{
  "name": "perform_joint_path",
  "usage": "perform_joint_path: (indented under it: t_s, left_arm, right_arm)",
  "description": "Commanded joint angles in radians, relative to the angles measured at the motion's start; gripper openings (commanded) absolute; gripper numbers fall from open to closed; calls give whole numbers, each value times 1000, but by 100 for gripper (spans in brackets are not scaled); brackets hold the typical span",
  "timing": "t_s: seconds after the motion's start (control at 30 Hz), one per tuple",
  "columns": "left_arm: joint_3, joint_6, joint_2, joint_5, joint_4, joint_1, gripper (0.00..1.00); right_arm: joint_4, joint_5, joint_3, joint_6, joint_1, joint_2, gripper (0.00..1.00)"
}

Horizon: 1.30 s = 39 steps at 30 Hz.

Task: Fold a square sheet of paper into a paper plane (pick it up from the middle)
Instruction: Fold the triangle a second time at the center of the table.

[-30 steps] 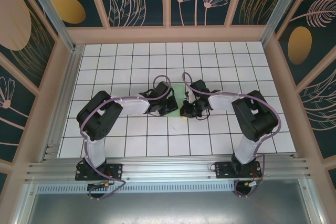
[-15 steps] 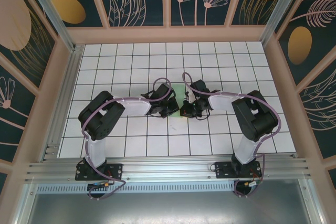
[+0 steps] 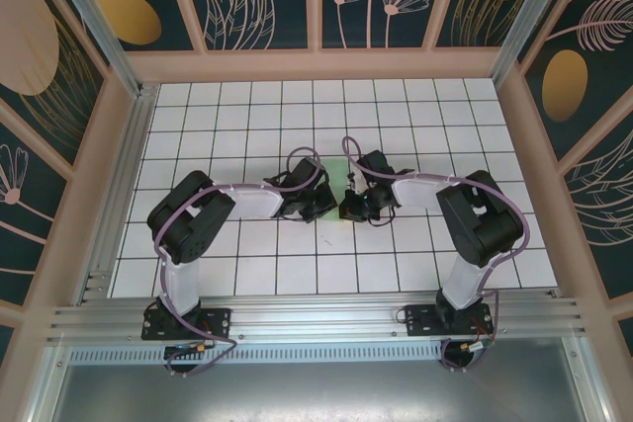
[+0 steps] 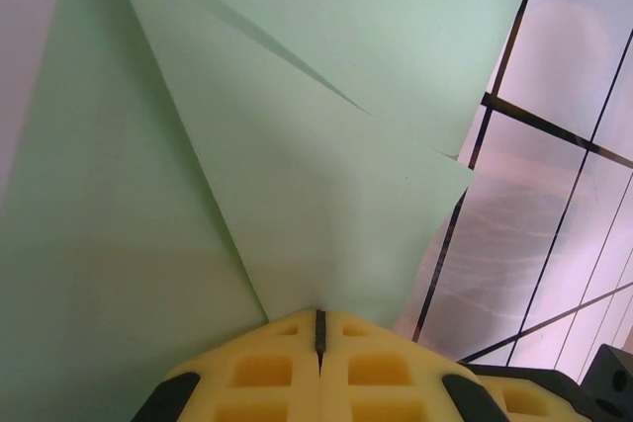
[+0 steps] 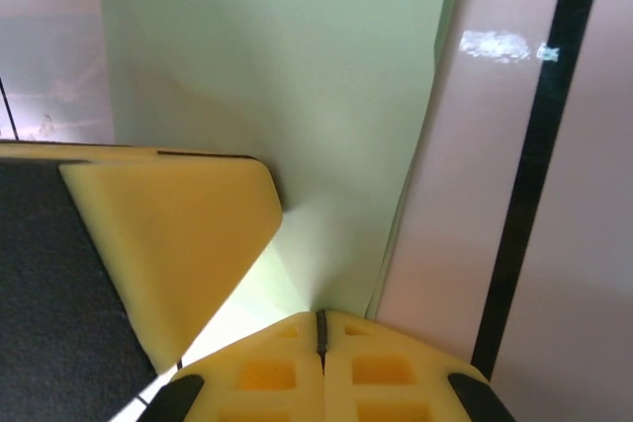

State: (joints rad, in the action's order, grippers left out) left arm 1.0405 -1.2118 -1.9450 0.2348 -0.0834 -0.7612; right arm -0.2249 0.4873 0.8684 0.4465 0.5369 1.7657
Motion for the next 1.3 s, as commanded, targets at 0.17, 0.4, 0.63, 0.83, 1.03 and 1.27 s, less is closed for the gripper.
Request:
perform_joint_path:
  t_s: [0.17, 0.4, 0.63, 0.83, 1.03, 1.27]
  left_arm:
    - [46, 107, -56, -135, 104, 135, 2]
    - [155, 178, -112, -139, 163, 183, 3]
    - [217, 192, -127, -173, 203, 189, 3]
    - [193, 229, -78, -186, 212, 228, 3]
    - [234, 312, 67, -284, 294, 231, 12]
    - [9, 297, 307, -260, 216, 230, 30]
  right_arm:
    - [-189, -257, -76, -28, 25, 120, 0]
    - [-185, -244, -76, -26, 26, 123, 0]
    - [-182, -236, -72, -21, 29, 127, 0]
    - [-175, -221, -54, -20, 29, 102, 0]
    - [-152, -178, 69, 17, 28, -20, 17]
    - [-97, -214, 184, 48, 16, -165, 51]
